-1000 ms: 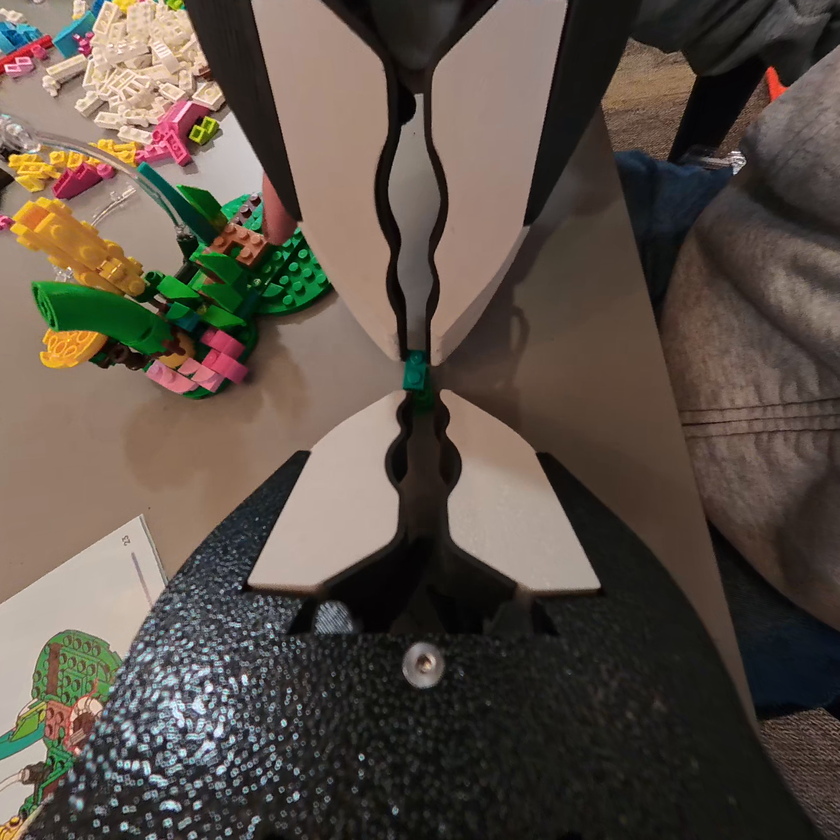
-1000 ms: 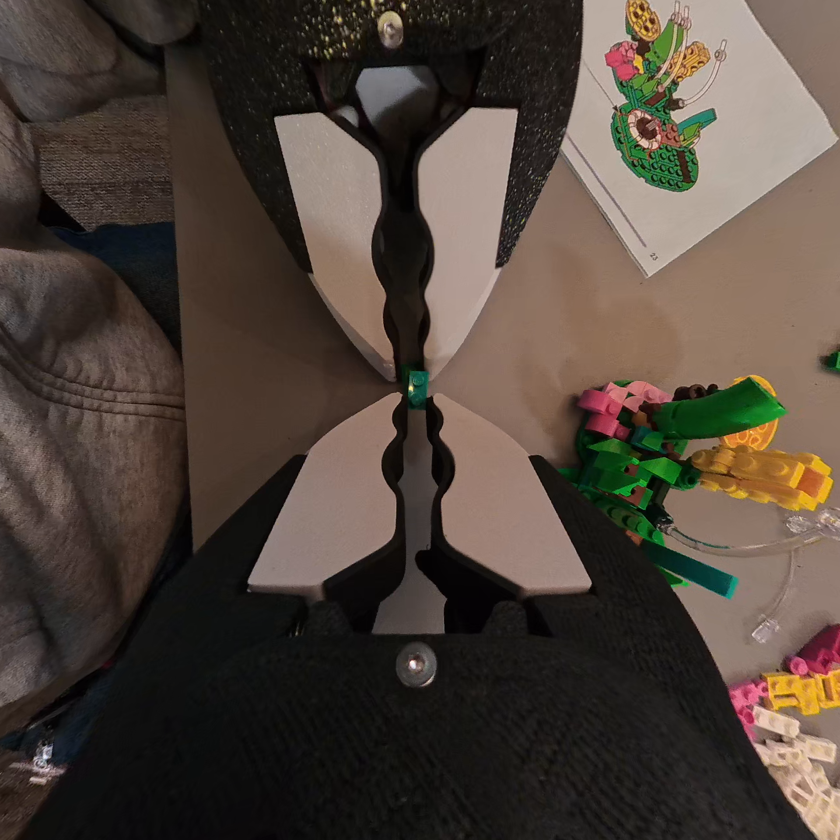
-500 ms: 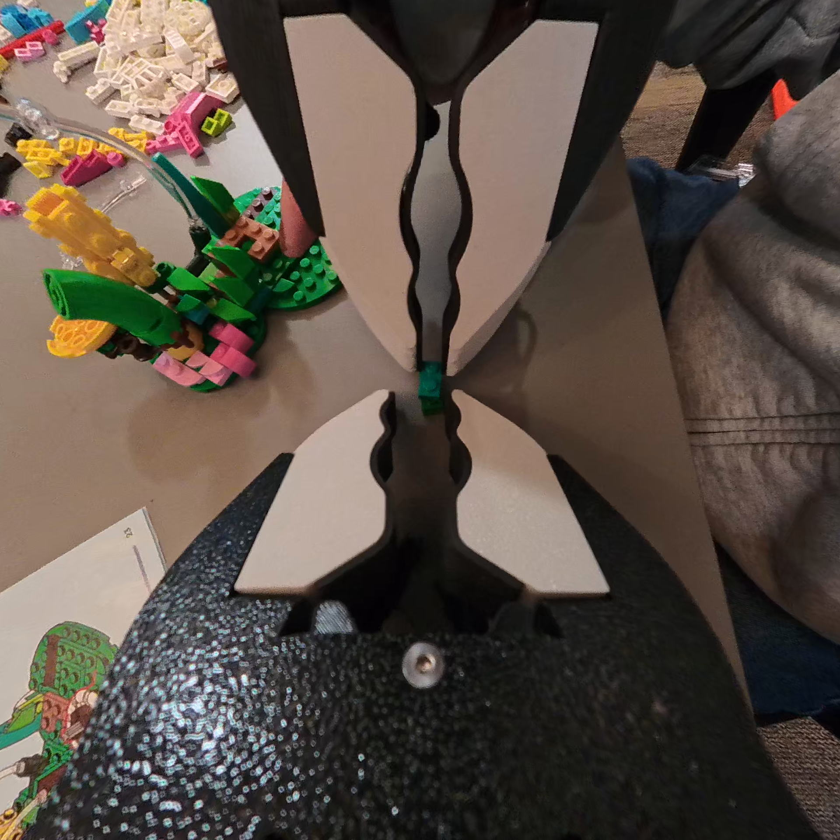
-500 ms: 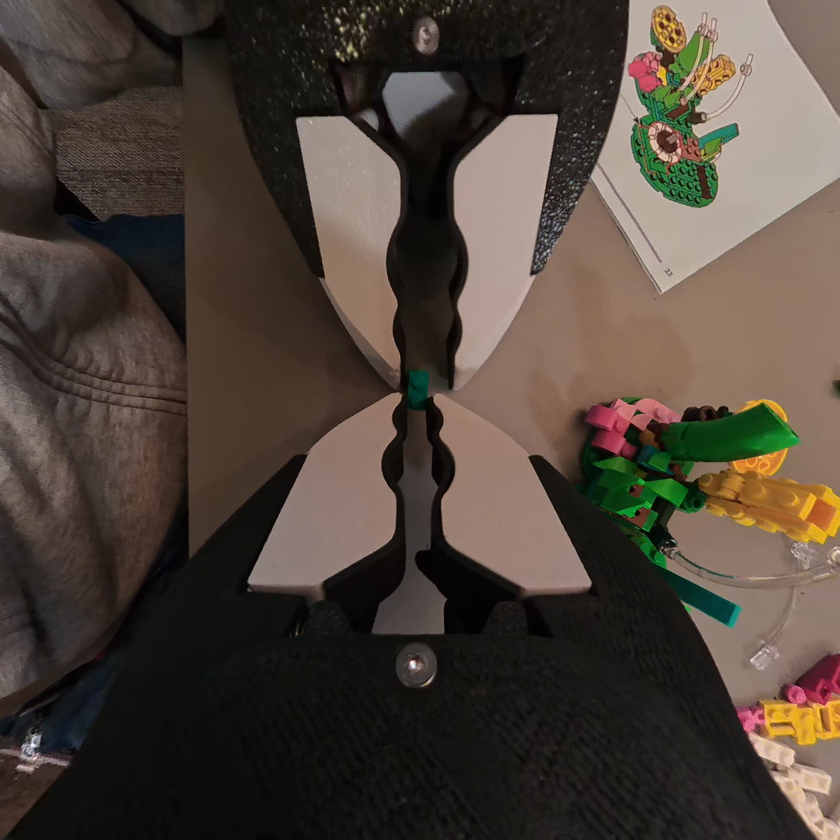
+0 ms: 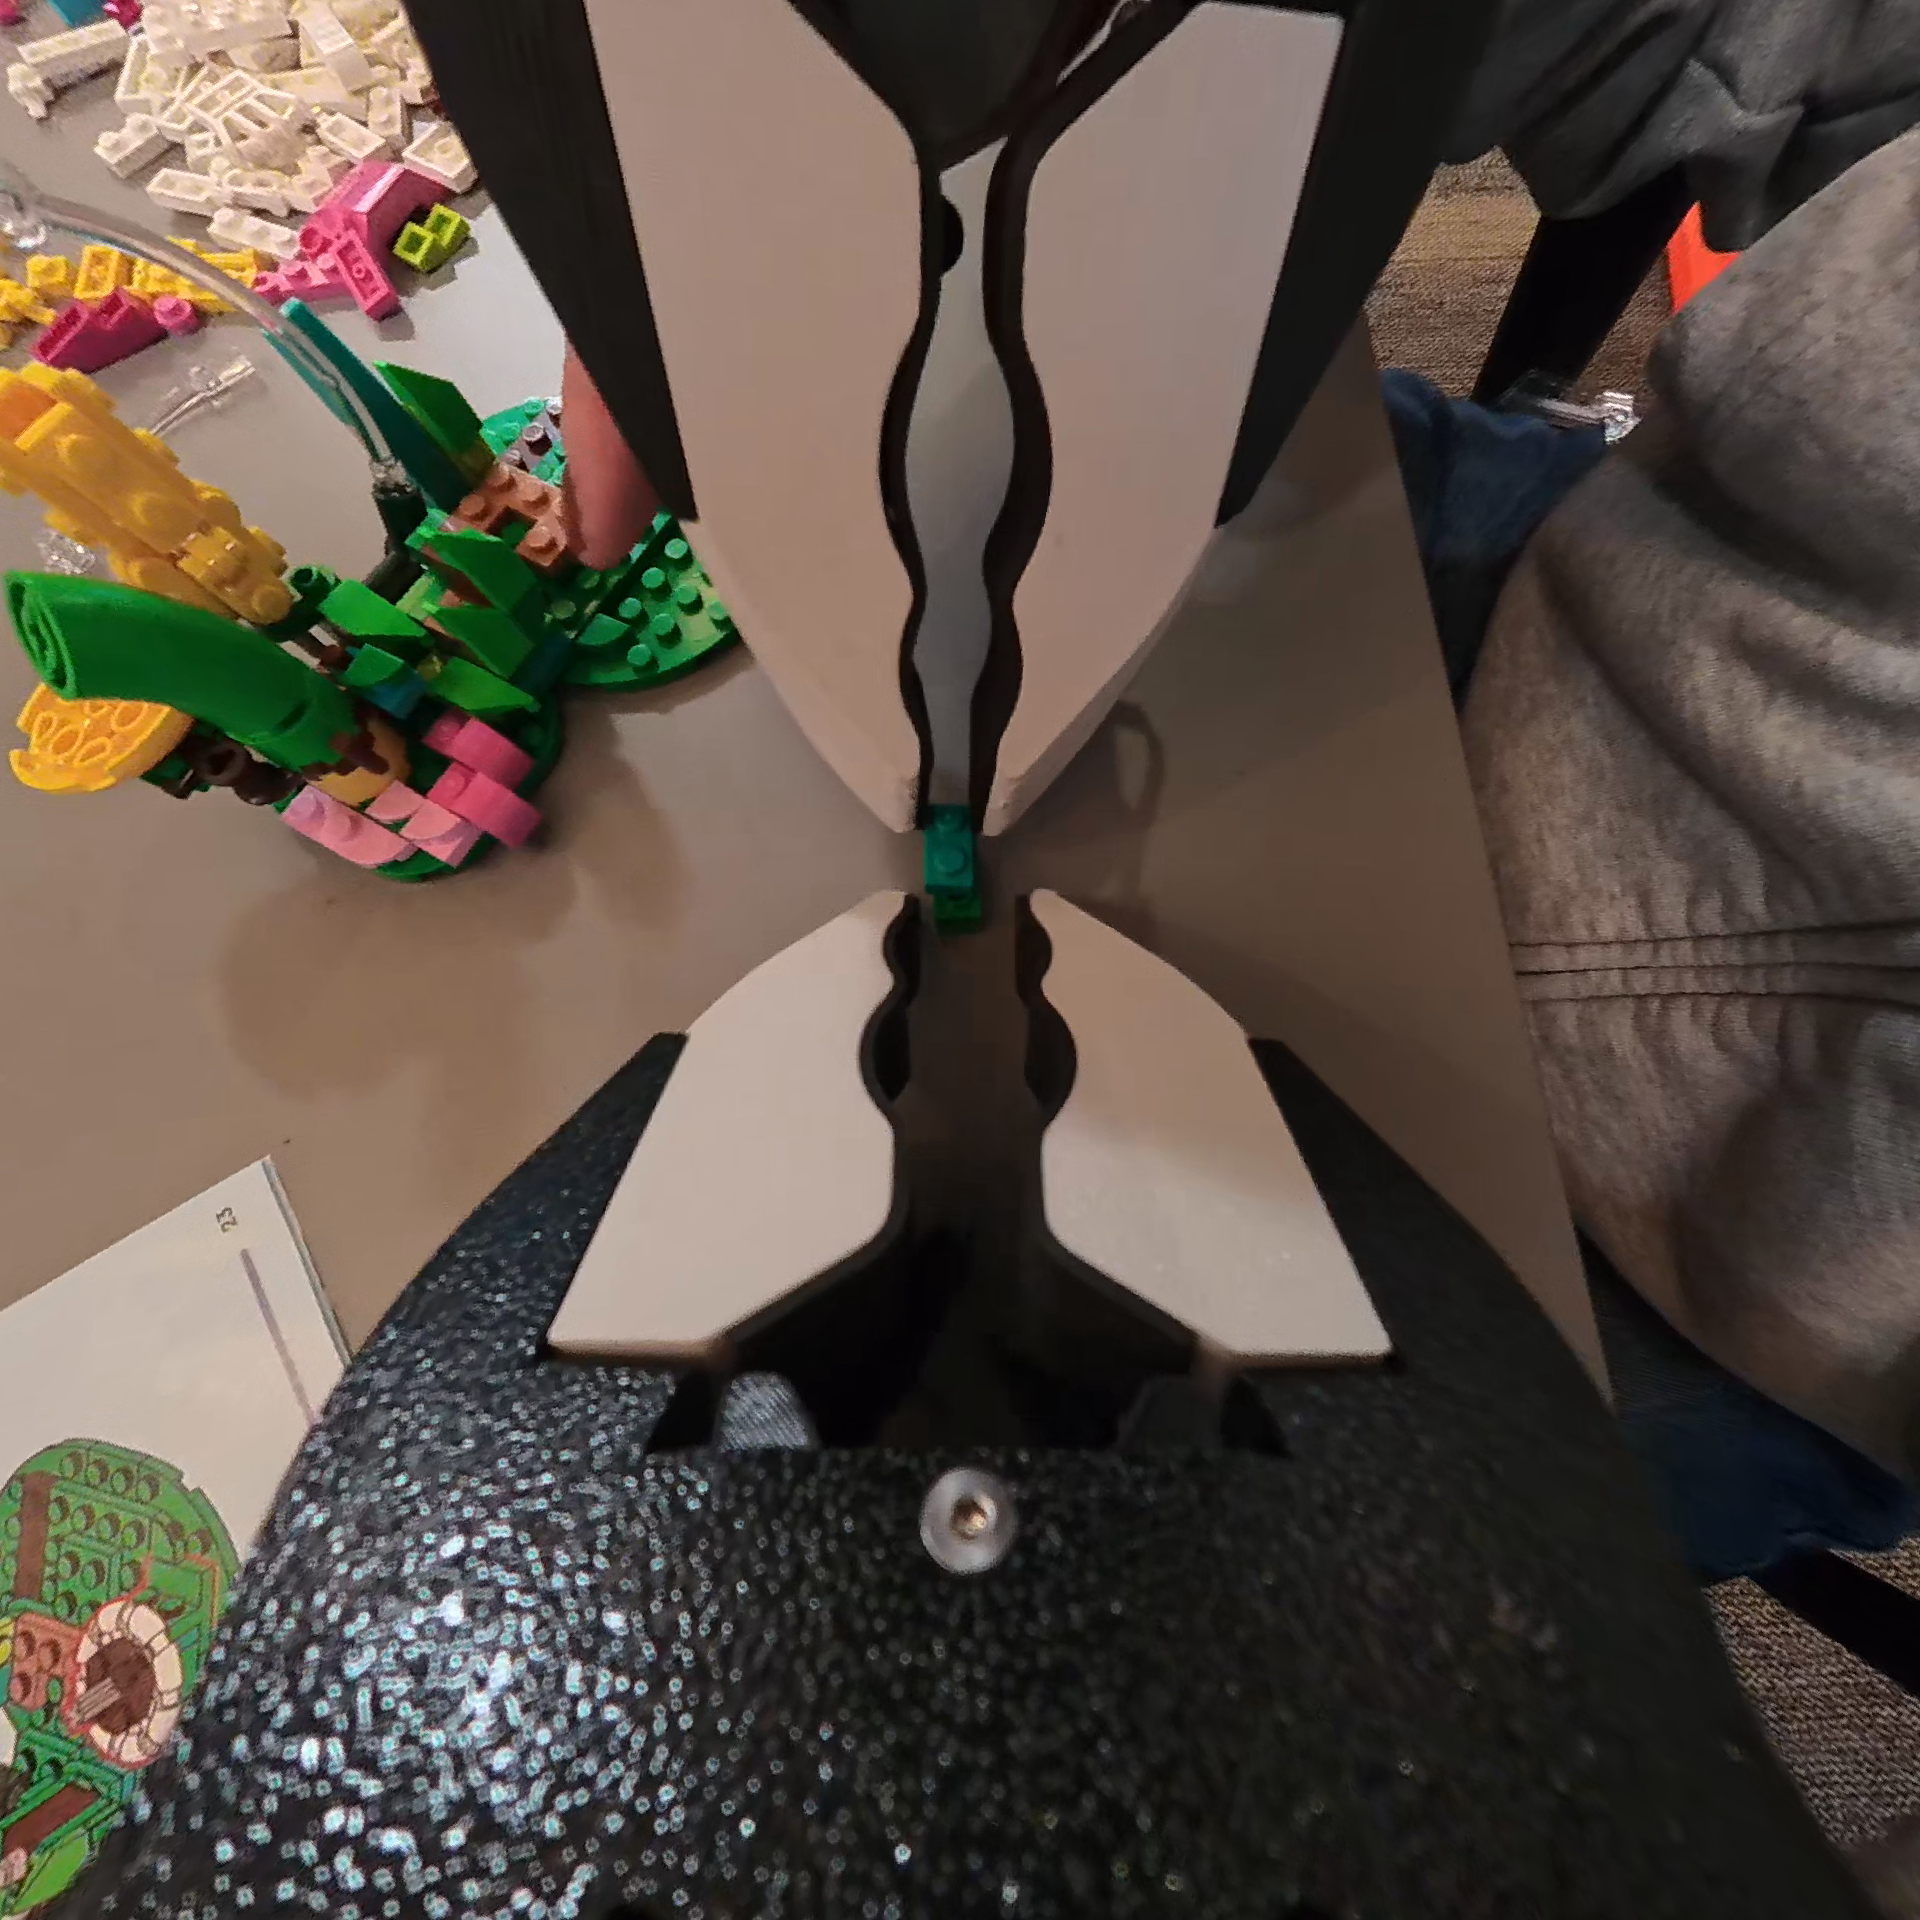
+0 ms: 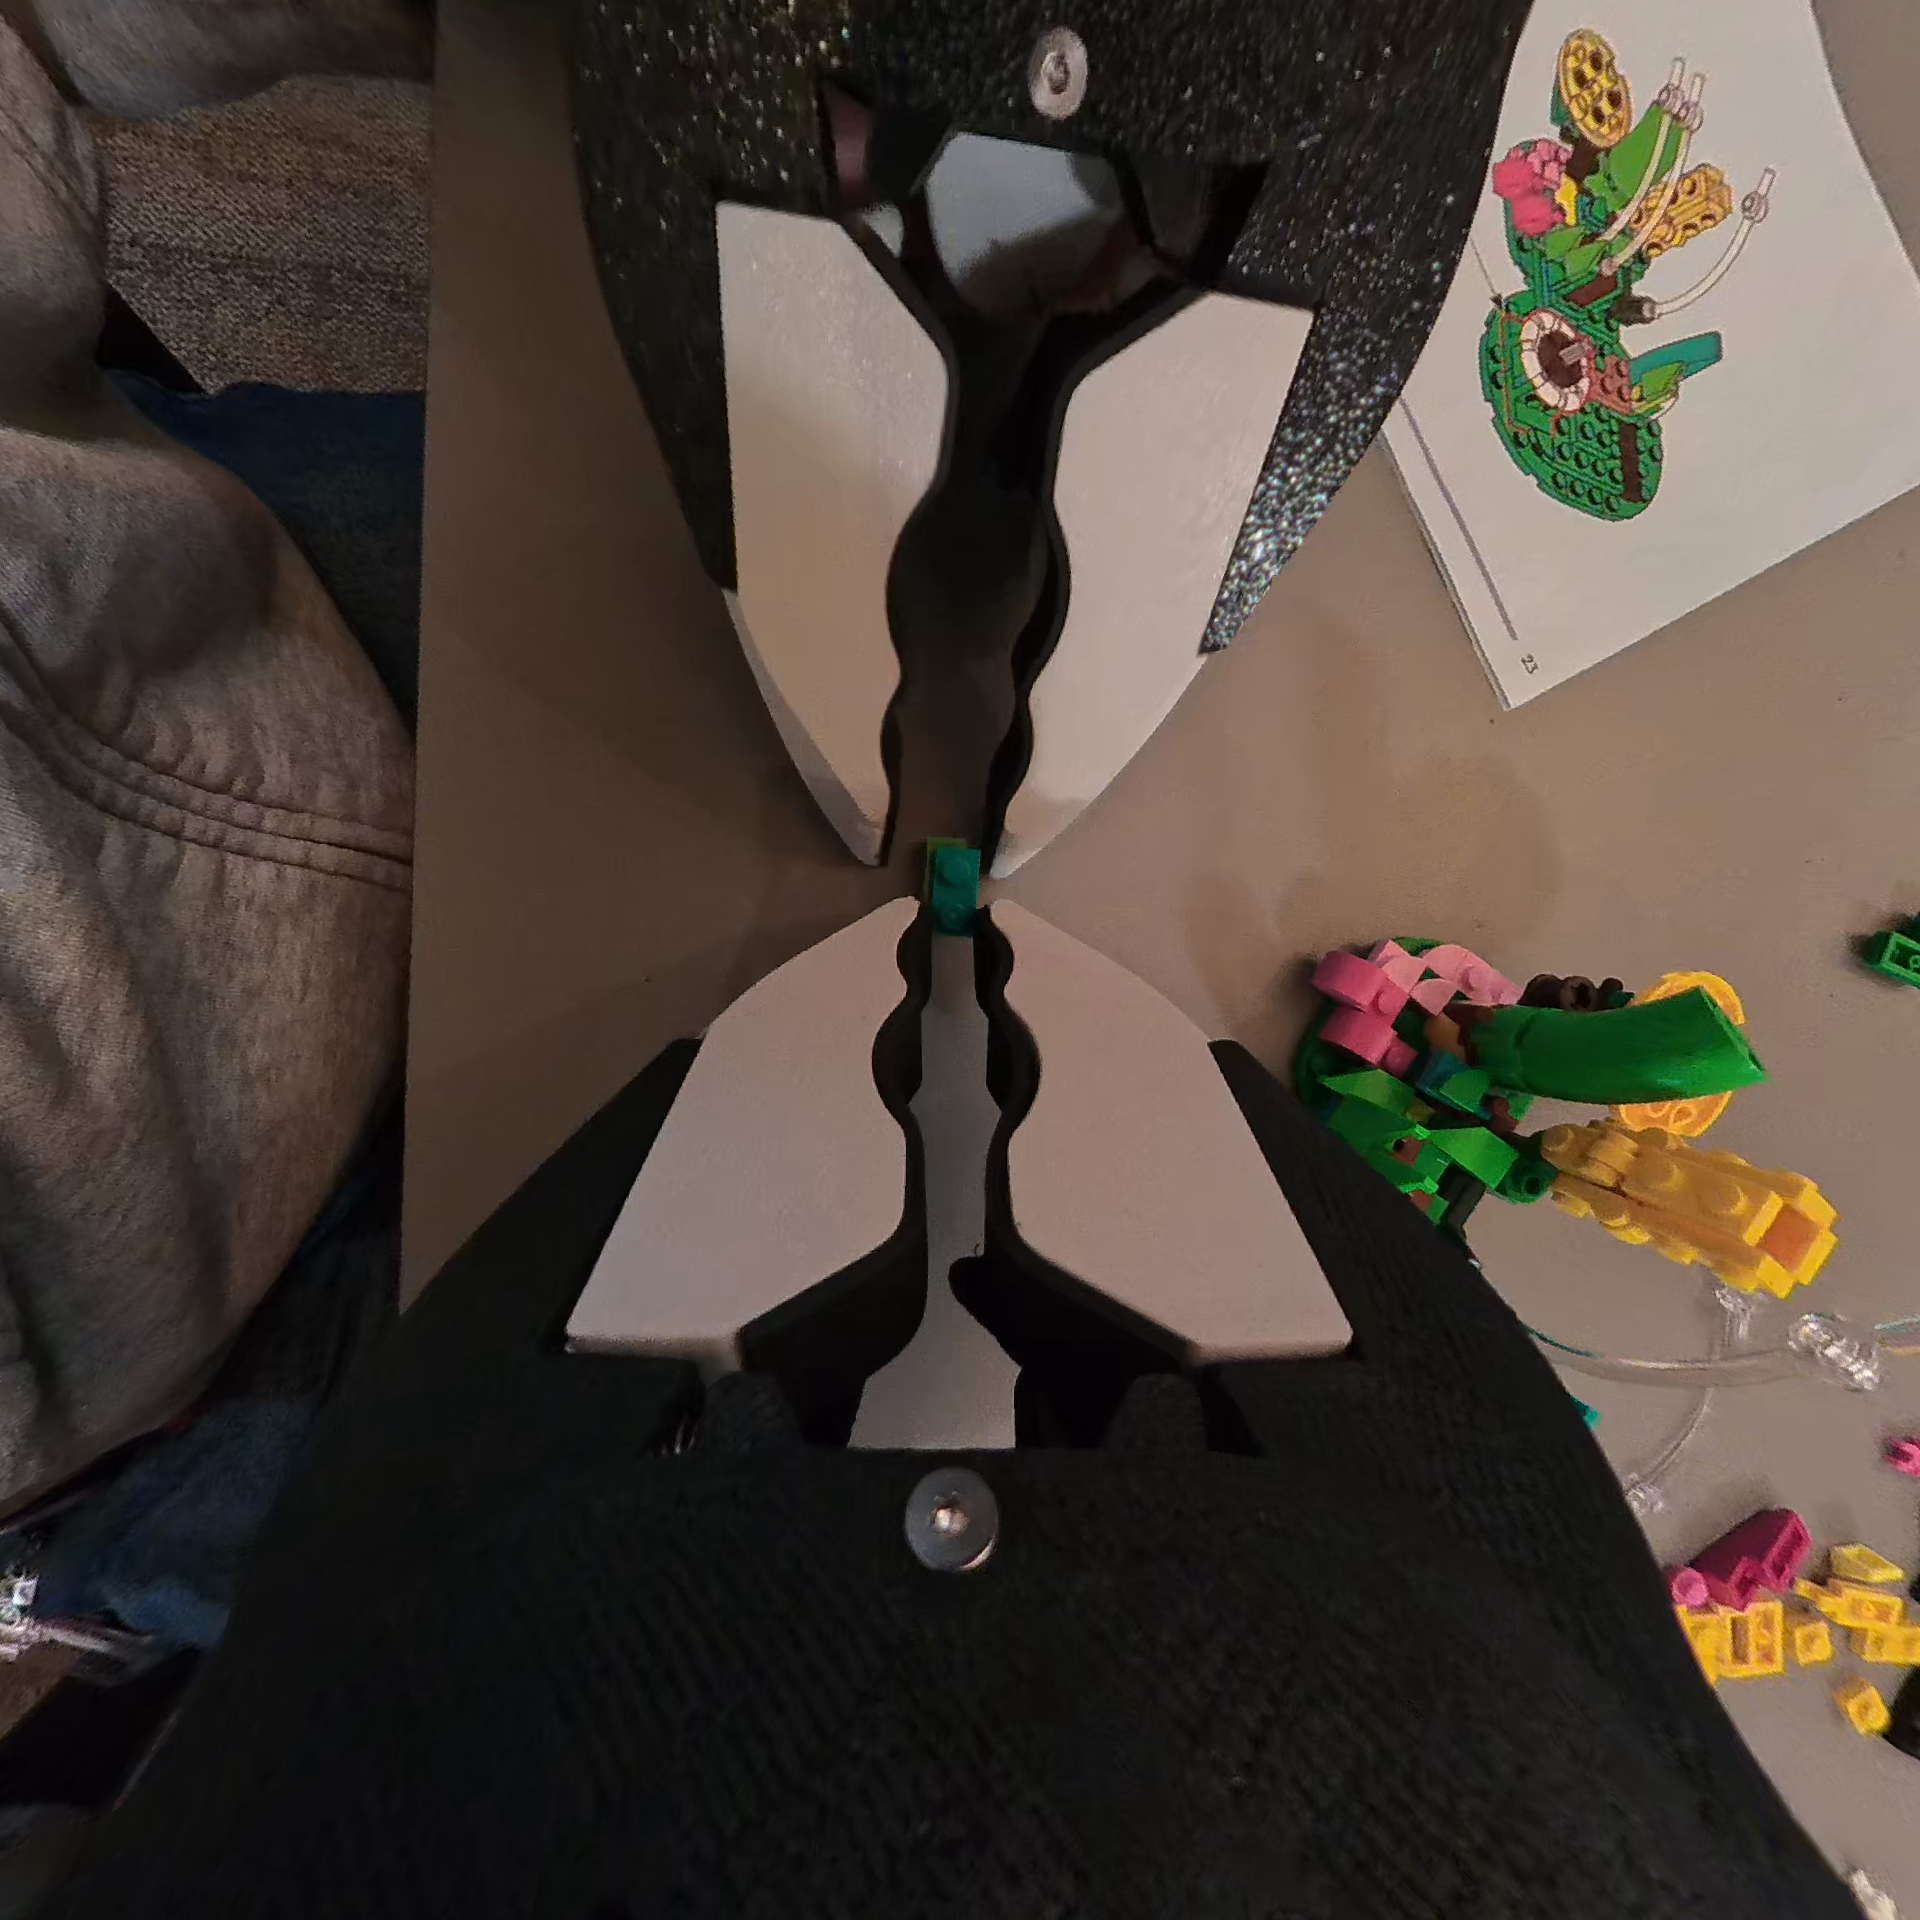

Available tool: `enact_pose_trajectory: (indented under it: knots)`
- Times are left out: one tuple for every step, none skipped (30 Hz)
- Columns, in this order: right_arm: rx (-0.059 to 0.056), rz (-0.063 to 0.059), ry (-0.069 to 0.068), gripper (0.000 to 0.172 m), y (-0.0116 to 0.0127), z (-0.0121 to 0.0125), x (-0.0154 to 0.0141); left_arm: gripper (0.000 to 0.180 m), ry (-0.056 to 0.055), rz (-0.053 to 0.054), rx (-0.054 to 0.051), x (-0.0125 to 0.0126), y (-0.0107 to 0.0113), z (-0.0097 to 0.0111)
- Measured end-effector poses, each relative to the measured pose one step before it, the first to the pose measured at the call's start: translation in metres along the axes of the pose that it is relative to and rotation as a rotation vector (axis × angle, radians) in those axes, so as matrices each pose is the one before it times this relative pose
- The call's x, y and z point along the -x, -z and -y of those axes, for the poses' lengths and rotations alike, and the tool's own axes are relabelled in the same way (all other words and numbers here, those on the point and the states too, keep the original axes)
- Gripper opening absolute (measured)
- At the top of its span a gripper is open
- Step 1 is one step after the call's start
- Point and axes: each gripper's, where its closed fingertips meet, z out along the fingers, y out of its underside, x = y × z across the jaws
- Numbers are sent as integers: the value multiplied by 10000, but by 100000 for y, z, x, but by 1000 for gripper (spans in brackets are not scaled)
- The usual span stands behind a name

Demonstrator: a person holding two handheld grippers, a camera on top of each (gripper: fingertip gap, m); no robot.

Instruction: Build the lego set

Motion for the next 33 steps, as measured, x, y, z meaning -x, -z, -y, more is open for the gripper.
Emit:
enact_pose_trajectory:
  knots:
    - [18,17,39,6,4,33,13,17,11,19,0,26,-2,2]
    - [22,29,41,6,1,39,32,17,19,4,1,14,3,-3]
    - [27,31,39,6,-3,40,9,17,27,6,0,1,5,-4]
    - [38,29,41,6,5,26,6,17,24,4,0,11,2,-2]
    - [53,42,43,6,-6,4,18,17,40,-5,1,-4,1,-1]
    - [42,18,42,6,-8,10,-9,17,47,-7,1,11,3,-3]
    - [35,17,29,6,-31,11,2,17,29,0,1,11,-6,-8]
    - [41,59,16,6,-30,-10,70,17,-3,6,0,1,2,-2]
    - [40,37,16,6,-51,-32,49,17,-15,13,0,-4,0,0]
    - [28,2,15,6,-51,-30,12,17,-3,8,0,3,2,-2]
    - [6,27,-5,6,-34,1,51,17,1,6,0,6,0,0]
    - [-21,33,-12,6,11,42,49,17,0,4,0,5,0,0]
    - [4,-7,-6,6,5,12,-1,16,1,2,0,1,0,0]
    - [18,-17,2,6,-5,-13,-32,16,3,6,0,6,0,-1]
    - [2,7,-8,6,-3,5,10,16,4,7,0,15,-2,2]
    - [6,7,-11,6,5,8,-2,16,2,10,0,12,-7,-7]
    - [1,-2,-2,6,-3,3,-14,16,-4,13,0,7,-4,4]
    - [0,-5,-1,6,0,0,-6,15,-8,7,0,-3,5,-4]
    - [-2,0,-2,6,6,11,9,15,-6,6,0,2,3,-2]
    - [-5,-3,-4,6,1,-1,3,16,3,-1,0,-3,0,0]
    - [-13,-8,1,6,-5,9,-6,16,2,-1,1,7,-9,-6]
    - [-15,6,-6,6,-6,12,16,15,1,-1,0,-1,0,0]
    - [-13,7,-13,6,-8,13,9,16,2,-2,0,-3,0,0]
    - [-13,3,-6,6,4,14,12,15,2,-4,0,-7,0,0]
    - [-11,-3,-2,6,-3,6,2,15,5,-7,0,0,5,-5]
    - [-2,2,-8,6,3,-5,12,15,1,-3,1,-5,-6,-8]
    - [-2,-14,-4,6,-10,-2,-15,15,-1,10,0,13,0,0]
    - [-3,-13,0,6,-6,-9,-12,14,-11,-1,0,-16,-2,2]
    - [6,3,-6,6,-15,-35,6,14,-18,9,1,1,-8,-7]
    - [0,-2,-10,7,-17,-11,6,12,-5,-3,1,-14,-4,3]
    - [-12,-6,-12,7,-10,-5,-12,12,1,-13,3,-18,2,-3]
    - [-27,10,-17,7,2,16,14,11,22,-9,-1,5,-1,2]
    - [-23,3,-14,7,4,15,13,10,55,39,3,94,-3,1]
